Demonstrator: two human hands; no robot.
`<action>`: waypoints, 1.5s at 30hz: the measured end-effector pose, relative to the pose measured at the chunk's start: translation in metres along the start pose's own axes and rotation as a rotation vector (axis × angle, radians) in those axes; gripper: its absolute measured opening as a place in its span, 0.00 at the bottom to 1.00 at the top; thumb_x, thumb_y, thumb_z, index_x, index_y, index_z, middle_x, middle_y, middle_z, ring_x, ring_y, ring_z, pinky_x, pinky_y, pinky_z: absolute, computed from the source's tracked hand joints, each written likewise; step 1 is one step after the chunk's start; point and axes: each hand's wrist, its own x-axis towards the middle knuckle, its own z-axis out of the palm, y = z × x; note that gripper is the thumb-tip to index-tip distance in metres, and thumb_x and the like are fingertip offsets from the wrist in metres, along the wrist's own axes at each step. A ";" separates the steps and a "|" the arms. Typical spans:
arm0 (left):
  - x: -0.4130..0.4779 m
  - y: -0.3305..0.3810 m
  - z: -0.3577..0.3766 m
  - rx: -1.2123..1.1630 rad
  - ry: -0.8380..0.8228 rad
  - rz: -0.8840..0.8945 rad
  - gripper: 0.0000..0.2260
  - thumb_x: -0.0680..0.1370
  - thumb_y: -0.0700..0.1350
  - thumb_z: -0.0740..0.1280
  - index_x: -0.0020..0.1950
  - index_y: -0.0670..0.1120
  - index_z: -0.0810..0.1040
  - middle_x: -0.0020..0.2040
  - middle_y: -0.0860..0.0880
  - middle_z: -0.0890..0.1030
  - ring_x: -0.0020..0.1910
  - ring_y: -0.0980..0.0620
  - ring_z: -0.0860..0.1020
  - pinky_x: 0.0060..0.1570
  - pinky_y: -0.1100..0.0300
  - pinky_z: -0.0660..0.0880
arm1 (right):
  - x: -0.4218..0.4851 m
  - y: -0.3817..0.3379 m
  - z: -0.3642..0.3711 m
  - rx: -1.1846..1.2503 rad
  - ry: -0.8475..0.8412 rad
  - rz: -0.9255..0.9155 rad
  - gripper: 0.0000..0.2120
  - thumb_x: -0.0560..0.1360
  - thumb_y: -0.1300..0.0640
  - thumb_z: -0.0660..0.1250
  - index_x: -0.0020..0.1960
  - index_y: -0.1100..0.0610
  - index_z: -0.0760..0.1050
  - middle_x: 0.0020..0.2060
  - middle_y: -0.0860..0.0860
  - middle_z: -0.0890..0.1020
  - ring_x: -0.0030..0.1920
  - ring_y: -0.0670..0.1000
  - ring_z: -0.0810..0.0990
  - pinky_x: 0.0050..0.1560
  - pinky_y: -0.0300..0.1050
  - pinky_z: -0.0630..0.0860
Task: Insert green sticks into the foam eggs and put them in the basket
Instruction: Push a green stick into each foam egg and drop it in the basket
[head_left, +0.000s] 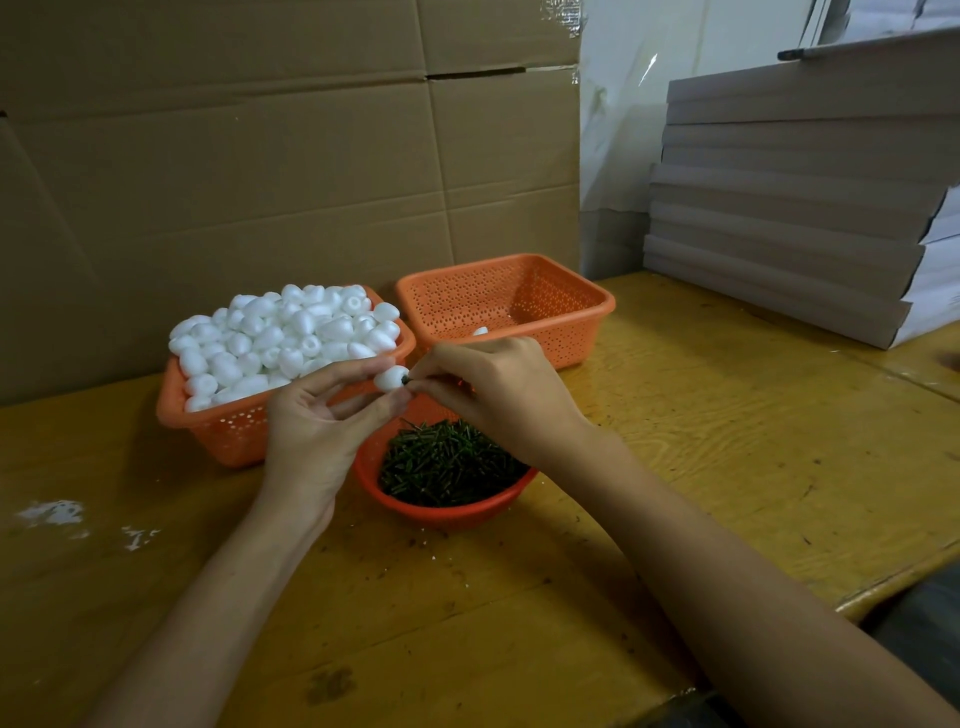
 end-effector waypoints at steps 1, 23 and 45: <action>0.000 -0.001 -0.001 -0.003 -0.003 -0.002 0.17 0.64 0.43 0.83 0.52 0.51 0.90 0.56 0.44 0.89 0.56 0.44 0.88 0.53 0.58 0.84 | 0.000 -0.001 0.000 -0.006 -0.001 0.001 0.09 0.83 0.54 0.69 0.53 0.58 0.85 0.43 0.50 0.87 0.42 0.52 0.86 0.39 0.54 0.79; 0.000 -0.005 -0.003 0.004 -0.028 0.013 0.17 0.64 0.44 0.83 0.52 0.53 0.90 0.55 0.47 0.89 0.54 0.46 0.88 0.51 0.60 0.84 | 0.000 -0.004 0.000 -0.032 0.010 0.035 0.07 0.81 0.53 0.71 0.50 0.55 0.86 0.41 0.48 0.87 0.40 0.50 0.85 0.37 0.53 0.78; 0.000 0.004 0.000 -0.032 -0.017 -0.018 0.15 0.68 0.45 0.81 0.54 0.48 0.90 0.56 0.41 0.88 0.57 0.42 0.87 0.52 0.59 0.84 | 0.002 -0.007 -0.001 -0.024 -0.002 0.123 0.07 0.83 0.53 0.69 0.54 0.54 0.85 0.43 0.46 0.87 0.40 0.49 0.84 0.40 0.52 0.78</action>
